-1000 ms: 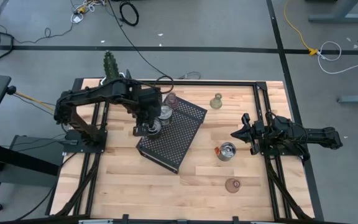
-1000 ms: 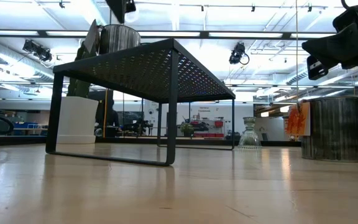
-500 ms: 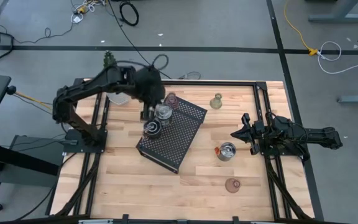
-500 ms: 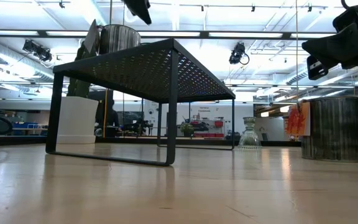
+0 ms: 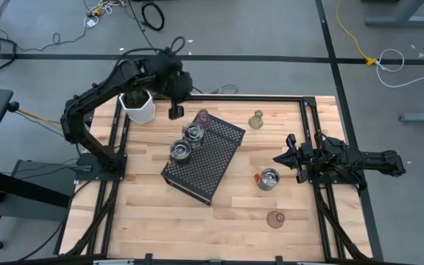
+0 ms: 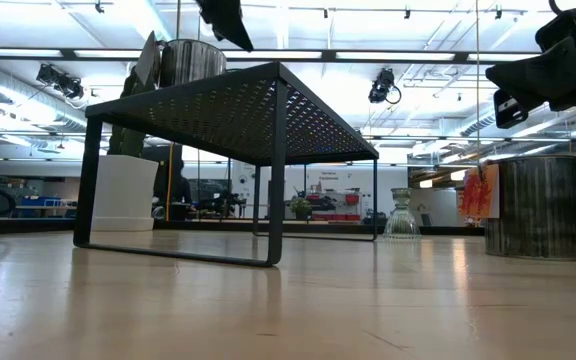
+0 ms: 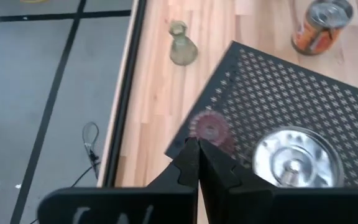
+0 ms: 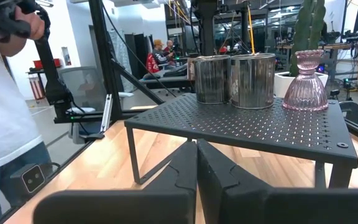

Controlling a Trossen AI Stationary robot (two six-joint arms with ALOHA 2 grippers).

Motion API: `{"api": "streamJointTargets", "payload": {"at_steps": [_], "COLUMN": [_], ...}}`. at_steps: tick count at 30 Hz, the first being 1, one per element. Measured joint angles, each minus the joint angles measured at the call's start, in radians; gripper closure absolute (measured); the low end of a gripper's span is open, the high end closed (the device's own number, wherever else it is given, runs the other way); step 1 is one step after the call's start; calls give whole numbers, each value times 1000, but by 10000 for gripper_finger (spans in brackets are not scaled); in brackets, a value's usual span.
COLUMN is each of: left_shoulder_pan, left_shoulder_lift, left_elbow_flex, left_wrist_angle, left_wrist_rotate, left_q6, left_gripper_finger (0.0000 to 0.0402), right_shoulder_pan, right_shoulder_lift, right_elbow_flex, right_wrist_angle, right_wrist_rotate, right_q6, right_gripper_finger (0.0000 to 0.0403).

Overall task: Pick & Place candle stick holders
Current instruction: Adjust the purple candle holder on the shelf

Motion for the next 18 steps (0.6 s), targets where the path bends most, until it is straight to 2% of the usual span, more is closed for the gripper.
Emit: {"api": "streamJointTargets", "payload": {"at_steps": [7, 14, 18], "left_shoulder_pan": [38, 52, 59], "left_shoulder_lift": [32, 115, 149], "left_elbow_flex": [0, 0, 0], "left_wrist_angle": [78, 122, 120], "left_wrist_rotate": [4, 109, 92], "left_q6": [-6, -98, -139], "left_gripper_finger": [395, 393, 374], "right_shoulder_pan": [0, 0, 0], "right_shoulder_lift": [0, 0, 0], "right_elbow_flex": [0, 0, 0], "right_wrist_angle": [0, 0, 0], "right_wrist_rotate": [0, 0, 0], "right_q6": [0, 0, 0], "right_gripper_finger": [391, 391, 391]}}
